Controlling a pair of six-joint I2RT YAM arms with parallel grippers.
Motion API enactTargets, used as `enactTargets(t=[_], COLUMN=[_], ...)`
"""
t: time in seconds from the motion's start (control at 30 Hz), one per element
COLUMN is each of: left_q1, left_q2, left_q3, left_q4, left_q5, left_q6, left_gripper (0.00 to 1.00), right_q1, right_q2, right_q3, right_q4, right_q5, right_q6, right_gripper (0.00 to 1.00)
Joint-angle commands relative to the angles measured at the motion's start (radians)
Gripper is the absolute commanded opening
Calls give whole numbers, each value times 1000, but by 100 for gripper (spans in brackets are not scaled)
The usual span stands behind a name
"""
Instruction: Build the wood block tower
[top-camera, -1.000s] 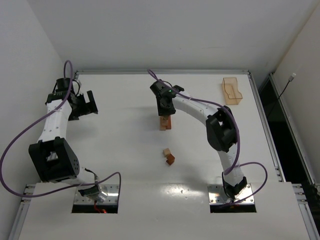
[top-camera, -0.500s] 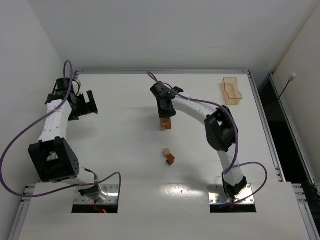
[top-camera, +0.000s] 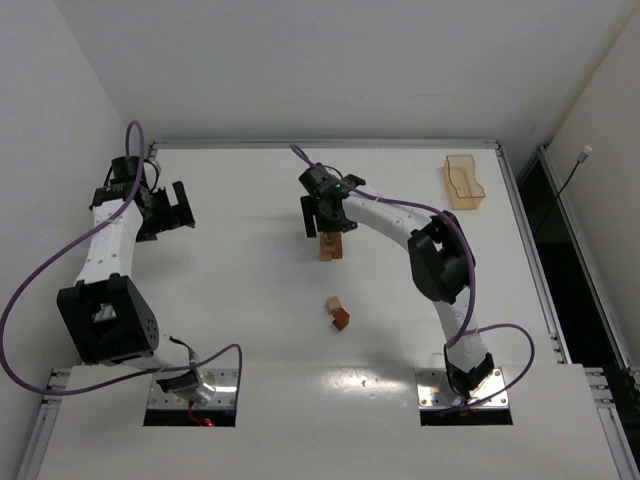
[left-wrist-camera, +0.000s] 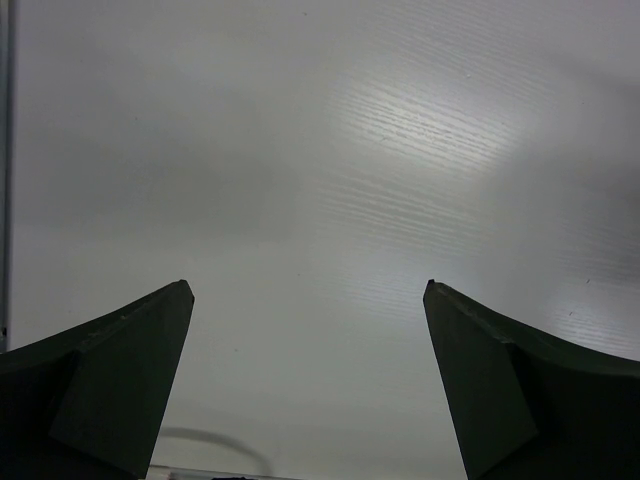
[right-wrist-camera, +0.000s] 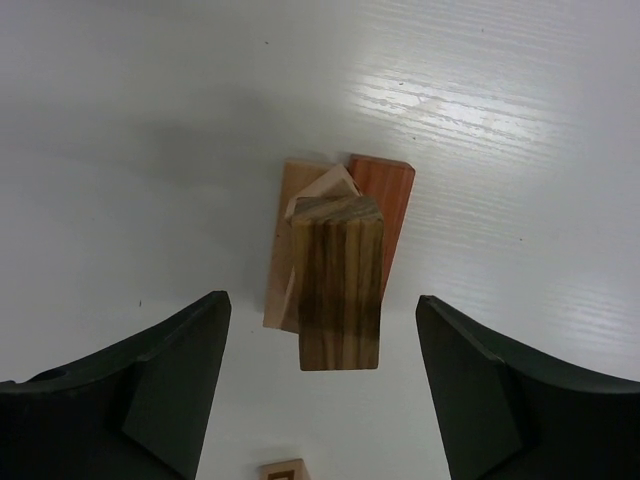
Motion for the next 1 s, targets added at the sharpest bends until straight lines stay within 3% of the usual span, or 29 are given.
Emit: enactTargets(t=[0.0,0.23,0.6,0.67,0.73,0.77,0.8,0.83,0.97], left_q1=[15,15,15,-11,-73,-98,-123,-150,-302], left_q2=[-22,-41,-110,-111,-133,-134,-134,-134,-134], left_q3=[-13,-13,-73,-73,-64,-64,-54,-54,-36], left_q4=[15,15,53,63,72,72,72,72,35], left_q5=[-1,22,71,99,99,99,108,121,153], left_q6=[-12,27,18,31,60,72,90,104,170], left_gripper=[100,100,100,100,100,100,100,100,100], right_q1=[22,62,128,128,110,110,96,84,84], right_q2=[-16,-123,-645,-716,-798,-815,-816,-816,-868], right_q3=[7,-42,-405,-473,-578,-597,-608,-608,-632], right_q4=[48,152,360,412,462,462,439,357,192], right_q5=[-21,-30,155,131,97,88,53,-35,-291], right_q6=[-36,-161,-411,-470,-562,-595,-685,-732,-976], right_gripper=[72,76,78,69,67,60,46,43,46])
